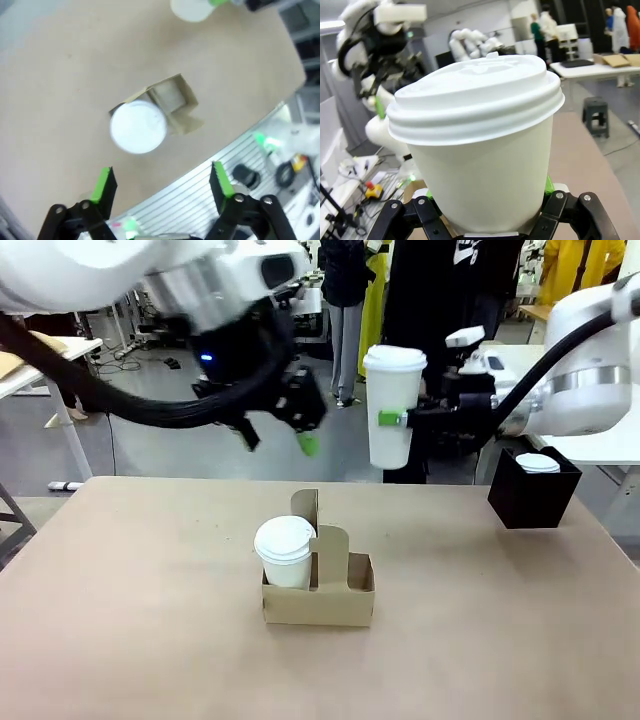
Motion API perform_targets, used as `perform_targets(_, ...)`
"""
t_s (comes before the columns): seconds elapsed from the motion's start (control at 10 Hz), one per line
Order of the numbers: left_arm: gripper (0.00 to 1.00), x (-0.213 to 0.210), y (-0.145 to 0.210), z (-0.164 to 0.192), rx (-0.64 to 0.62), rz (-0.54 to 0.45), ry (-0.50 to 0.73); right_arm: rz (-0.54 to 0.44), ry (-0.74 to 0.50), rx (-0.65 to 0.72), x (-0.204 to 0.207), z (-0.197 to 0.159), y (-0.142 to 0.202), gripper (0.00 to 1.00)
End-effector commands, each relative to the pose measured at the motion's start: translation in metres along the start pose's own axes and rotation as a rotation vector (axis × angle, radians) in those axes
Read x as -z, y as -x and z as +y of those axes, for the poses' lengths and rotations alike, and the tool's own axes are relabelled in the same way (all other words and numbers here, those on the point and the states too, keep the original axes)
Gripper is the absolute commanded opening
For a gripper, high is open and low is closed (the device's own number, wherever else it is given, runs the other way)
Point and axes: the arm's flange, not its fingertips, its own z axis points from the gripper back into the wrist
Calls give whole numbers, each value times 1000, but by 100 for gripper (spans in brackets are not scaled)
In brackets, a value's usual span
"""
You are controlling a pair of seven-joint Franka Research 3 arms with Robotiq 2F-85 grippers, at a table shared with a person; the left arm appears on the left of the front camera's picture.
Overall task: Pour a drink into a cup and package it in a carrier.
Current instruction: Insert the held 600 ml Paper Cup into the Cup Carrier.
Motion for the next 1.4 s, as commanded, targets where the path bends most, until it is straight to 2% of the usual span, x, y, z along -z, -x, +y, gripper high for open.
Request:
perform_targets(0.0, 100, -2, 36, 45, 289, -40, 26, 14, -75, -95, 11, 0, 11, 81)
perform_targets(0.2, 100, 9, 57, 57, 427, -106, 29, -6, -153, -135, 31, 10, 40, 81)
perform_targets(0.3, 100, 16, 60, 70, 438, -125, 22, -35, -151, -150, 38, 12, 49, 81)
perform_targets(0.4, 100, 30, 62, 78, 409, -98, -53, -2, -65, -104, 33, 18, 46, 81)
perform_targets(0.5, 100, 6, 51, 63, 412, -68, -10, 2, -136, -116, 35, 8, 45, 81)
perform_targets(0.8, 100, 16, 56, 69, 423, -80, -22, 6, -128, -106, 36, 11, 54, 81)
perform_targets(1.3, 100, 50, 107, 142, 479, -145, -41, -43, -250, -96, 56, 31, 90, 81)
